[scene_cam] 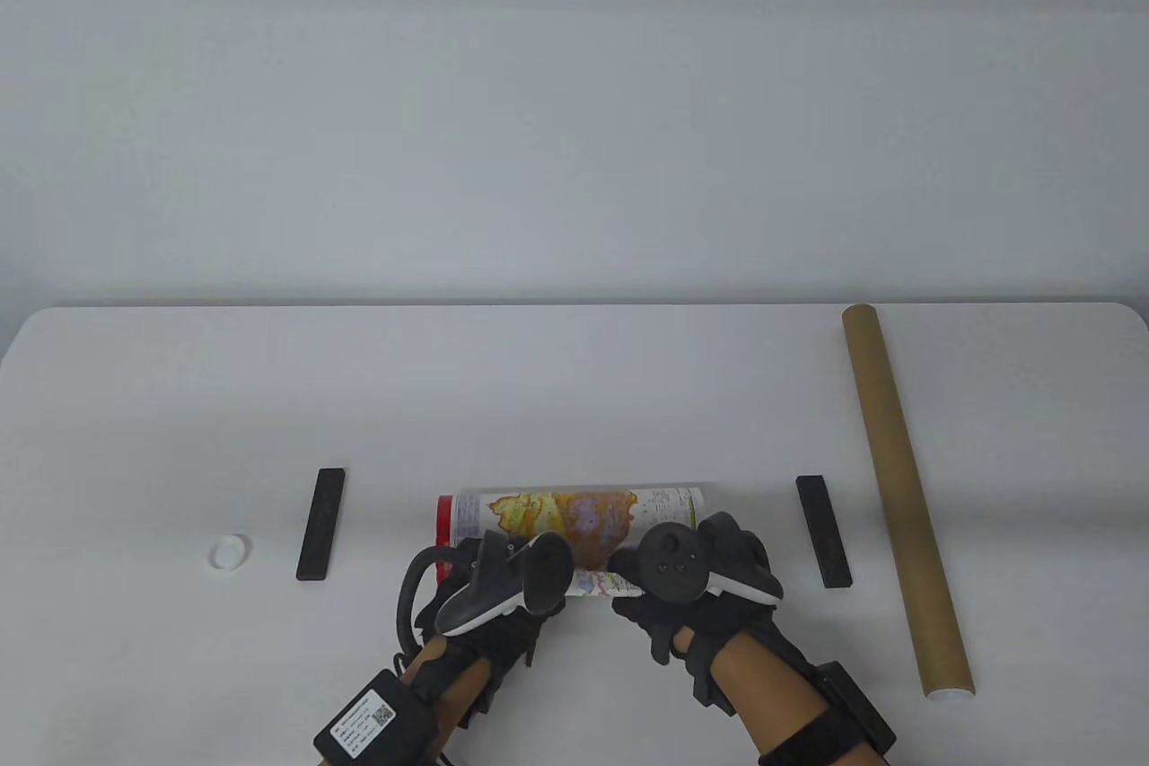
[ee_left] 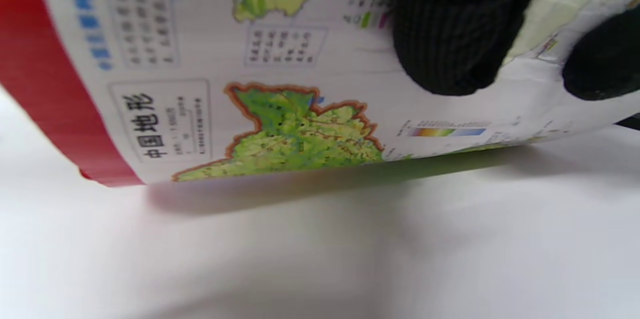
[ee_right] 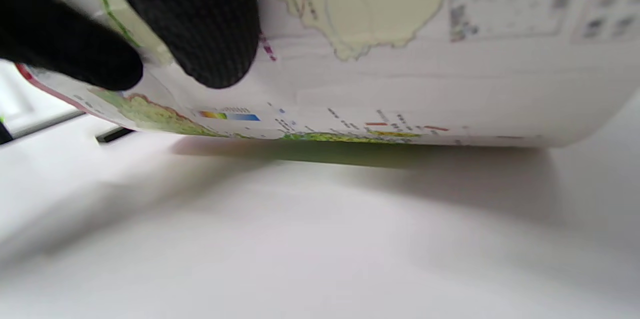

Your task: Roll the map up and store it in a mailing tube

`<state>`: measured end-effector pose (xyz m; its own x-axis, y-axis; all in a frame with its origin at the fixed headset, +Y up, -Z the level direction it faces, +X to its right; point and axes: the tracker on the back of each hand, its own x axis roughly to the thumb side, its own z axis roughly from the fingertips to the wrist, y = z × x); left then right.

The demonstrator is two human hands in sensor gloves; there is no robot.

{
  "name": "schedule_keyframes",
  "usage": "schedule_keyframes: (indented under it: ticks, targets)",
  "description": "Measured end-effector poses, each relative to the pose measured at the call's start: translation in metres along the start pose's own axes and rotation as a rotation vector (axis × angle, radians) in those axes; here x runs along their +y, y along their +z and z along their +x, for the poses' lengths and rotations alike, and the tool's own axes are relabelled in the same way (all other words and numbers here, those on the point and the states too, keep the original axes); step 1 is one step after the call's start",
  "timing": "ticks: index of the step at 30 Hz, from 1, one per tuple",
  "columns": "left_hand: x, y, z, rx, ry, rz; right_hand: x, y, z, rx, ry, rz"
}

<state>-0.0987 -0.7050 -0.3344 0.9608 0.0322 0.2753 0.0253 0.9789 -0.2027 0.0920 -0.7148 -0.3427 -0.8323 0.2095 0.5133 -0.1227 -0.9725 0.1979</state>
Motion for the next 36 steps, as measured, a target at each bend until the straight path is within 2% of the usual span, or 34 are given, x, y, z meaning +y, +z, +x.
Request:
schedule_keyframes:
  ticks: [3,7,9,11,14,18,20,23,31,34,36]
  targets:
    - [-0.006,-0.005,-0.008,0.007,0.140,-0.157,-0.003,0.003,0.009,-0.019,0.106,-0.063]
    - [-0.009,-0.008,-0.011,0.000,0.138,-0.192,-0.006,0.005,0.015,-0.061,0.169,-0.120]
    - [-0.010,-0.007,-0.009,-0.003,0.139,-0.185,-0.005,0.003,0.013,-0.055,0.134,-0.087]
    - [-0.008,-0.006,-0.005,0.005,0.086,-0.162,-0.003,0.001,0.009,-0.039,0.051,-0.028]
    - [-0.001,0.001,0.003,0.016,-0.014,-0.048,-0.001,-0.002,-0.001,-0.011,-0.076,0.014]
    - [0.005,0.010,0.009,0.002,-0.058,0.117,-0.001,-0.003,-0.013,0.012,-0.239,0.025]
    - [0.005,0.010,0.008,-0.014,-0.056,0.154,-0.003,-0.002,-0.014,0.006,-0.244,0.011]
    - [0.003,0.006,0.007,-0.003,-0.046,0.116,-0.005,0.001,-0.008,-0.012,-0.134,-0.046]
    - [-0.001,-0.004,-0.011,0.013,0.152,0.018,-0.016,0.013,0.022,-0.057,0.236,-0.219]
    - [-0.003,-0.005,-0.014,0.000,0.225,-0.017,-0.014,0.013,0.027,-0.056,0.310,-0.235]
    - [-0.003,-0.004,-0.015,-0.012,0.226,-0.015,-0.013,0.011,0.025,-0.054,0.284,-0.238]
